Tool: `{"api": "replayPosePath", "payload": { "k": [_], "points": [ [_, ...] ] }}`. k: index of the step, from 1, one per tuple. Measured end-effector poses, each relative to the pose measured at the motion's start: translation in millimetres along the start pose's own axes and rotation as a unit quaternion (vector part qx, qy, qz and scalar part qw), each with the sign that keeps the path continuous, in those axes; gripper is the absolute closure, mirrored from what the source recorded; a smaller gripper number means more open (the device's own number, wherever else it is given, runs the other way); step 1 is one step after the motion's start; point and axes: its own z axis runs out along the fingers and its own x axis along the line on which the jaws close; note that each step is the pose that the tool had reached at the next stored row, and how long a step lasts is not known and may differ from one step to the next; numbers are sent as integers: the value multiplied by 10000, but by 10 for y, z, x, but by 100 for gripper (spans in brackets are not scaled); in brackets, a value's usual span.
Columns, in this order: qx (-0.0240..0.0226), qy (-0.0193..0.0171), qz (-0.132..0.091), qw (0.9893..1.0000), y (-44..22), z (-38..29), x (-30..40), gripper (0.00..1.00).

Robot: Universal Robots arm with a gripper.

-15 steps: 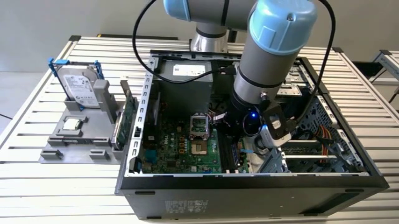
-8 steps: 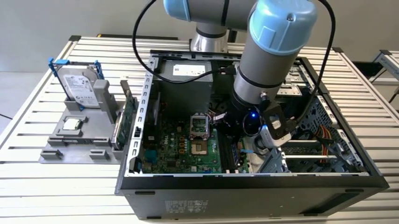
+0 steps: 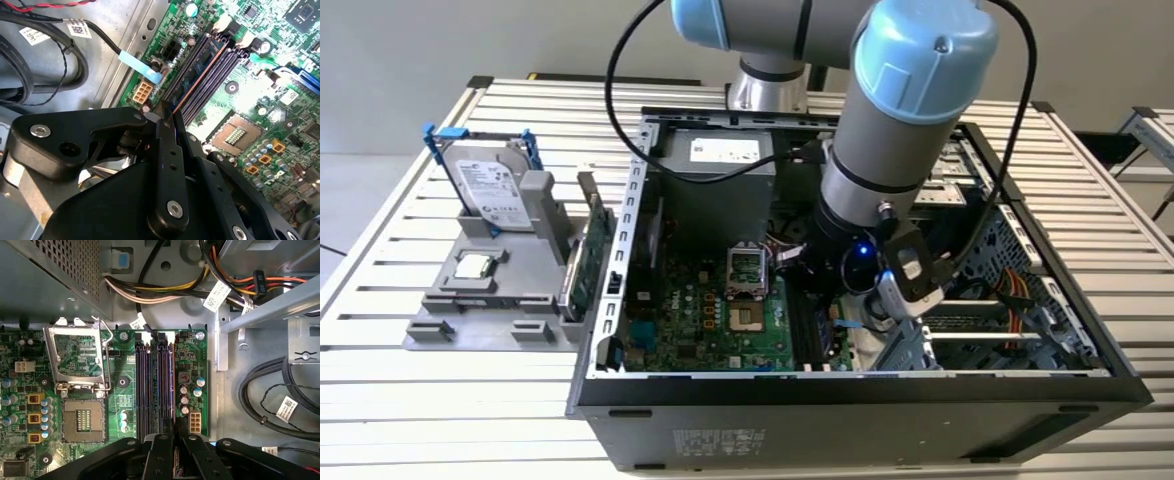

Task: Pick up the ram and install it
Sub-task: 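Insert the ram into the slot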

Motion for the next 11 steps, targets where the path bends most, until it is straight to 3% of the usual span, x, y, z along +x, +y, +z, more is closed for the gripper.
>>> {"api": "replayPosePath", "payload": {
  "k": [10, 11],
  "points": [
    [-7, -2, 0, 10000, 1, 22, -1, 100],
    [-4, -1, -1, 10000, 1, 21, -1, 0]
  ]
}}
